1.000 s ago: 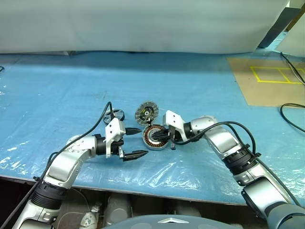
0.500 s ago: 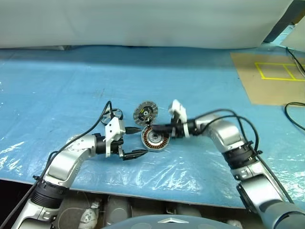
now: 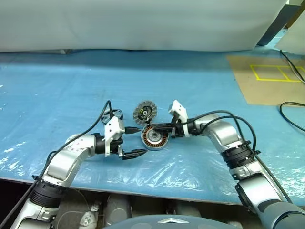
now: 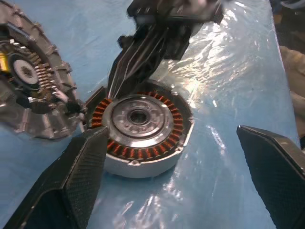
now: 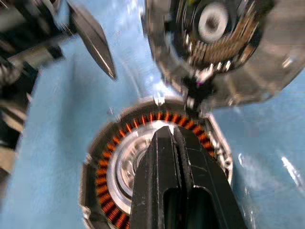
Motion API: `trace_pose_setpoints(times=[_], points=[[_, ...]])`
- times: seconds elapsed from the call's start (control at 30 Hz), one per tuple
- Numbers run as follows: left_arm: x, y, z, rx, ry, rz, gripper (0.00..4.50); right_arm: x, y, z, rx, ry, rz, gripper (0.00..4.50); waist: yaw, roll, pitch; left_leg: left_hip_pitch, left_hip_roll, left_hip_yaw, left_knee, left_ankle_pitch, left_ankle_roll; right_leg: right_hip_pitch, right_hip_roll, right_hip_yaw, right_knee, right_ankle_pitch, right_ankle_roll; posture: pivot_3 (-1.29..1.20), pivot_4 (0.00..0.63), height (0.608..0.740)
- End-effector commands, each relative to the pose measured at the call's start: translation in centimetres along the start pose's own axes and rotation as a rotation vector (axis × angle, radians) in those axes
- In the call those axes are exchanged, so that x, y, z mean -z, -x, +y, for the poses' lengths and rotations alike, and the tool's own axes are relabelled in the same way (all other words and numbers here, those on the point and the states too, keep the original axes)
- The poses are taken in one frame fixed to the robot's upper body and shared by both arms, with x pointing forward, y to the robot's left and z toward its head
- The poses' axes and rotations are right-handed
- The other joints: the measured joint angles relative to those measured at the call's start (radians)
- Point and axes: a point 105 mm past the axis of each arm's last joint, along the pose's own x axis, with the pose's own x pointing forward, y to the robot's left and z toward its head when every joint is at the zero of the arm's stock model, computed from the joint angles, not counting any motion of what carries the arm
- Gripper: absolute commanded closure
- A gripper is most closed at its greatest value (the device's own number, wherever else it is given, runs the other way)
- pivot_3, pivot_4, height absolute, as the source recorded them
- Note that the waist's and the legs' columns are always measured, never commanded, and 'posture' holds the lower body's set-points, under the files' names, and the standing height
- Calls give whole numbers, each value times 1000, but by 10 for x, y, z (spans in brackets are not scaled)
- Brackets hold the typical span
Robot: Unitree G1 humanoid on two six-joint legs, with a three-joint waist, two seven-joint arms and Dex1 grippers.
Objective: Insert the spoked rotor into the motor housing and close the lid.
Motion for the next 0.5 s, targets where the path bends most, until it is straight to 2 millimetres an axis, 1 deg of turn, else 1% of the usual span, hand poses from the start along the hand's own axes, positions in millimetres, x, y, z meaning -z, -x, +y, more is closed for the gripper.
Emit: trace_pose_setpoints(times=[0.03, 0.07, 0.13, 0.2, 0.27, 0.3, 0.37, 0.43, 0.5], points=[[-13, 20, 17, -92, 12, -25, 0, -31, 11, 23, -77, 116, -49, 4469, -2, 0, 0, -3, 0, 0, 0, 1, 2, -3, 1, 0, 1, 2, 2, 0, 150, 740], [-16, 25, 21, -110, 22, -25, 0, -30, 13, 27, -85, 130, -36, 4469, -1, 0, 0, -4, 0, 0, 1, 1, 1, -5, 2, 0, 2, 3, 4, 0, 150, 740], [-25, 39, 28, -147, 15, -26, 0, -26, 17, 30, -75, 159, -2, 4469, -1, 0, 0, -7, 0, 0, 0, 0, -1, -6, 5, -3, 1, 2, 3, 0, 150, 740], [-37, 55, 41, -195, -15, -22, 0, -21, 20, 28, -50, 178, 27, 4469, 0, 0, 0, -9, 1, 0, 0, -1, -2, -8, 6, -4, 0, 2, 2, 0, 150, 740], [-45, 66, 54, -234, -45, -3, 0, -18, 21, 25, -24, 171, 33, 4469, 0, 0, 0, -10, 1, -1, 0, -3, -5, -8, 6, -4, 0, 2, 2, 0, 150, 740], [-47, 69, 60, -249, -62, 15, 0, -16, 22, 23, -13, 163, 31, 4469, 0, 0, 0, -9, 1, -1, 1, -4, -6, -8, 6, -4, 1, 2, 2, 0, 150, 740], [-50, 76, 81, -313, -118, 72, 0, -12, 22, 19, 15, 149, 33, 4469, 1, 0, 0, -8, 0, -1, 1, -4, -6, -7, 5, -3, 1, 1, 2, 0, 150, 740], [-54, 79, 95, -321, -141, 109, 0, -8, 21, 17, 35, 141, 35, 4469, 1, 0, 0, -7, 0, -1, 3, -3, -6, -6, 5, -3, 1, -1, -1, 0, 150, 740], [-59, 81, 111, -323, -150, 149, 0, -5, 19, 17, 44, 131, 36, 4469, 3, 0, 0, -7, 0, -1, 4, -3, -6, -5, 4, -2, 1, 0, -1, 0, 150, 740]])
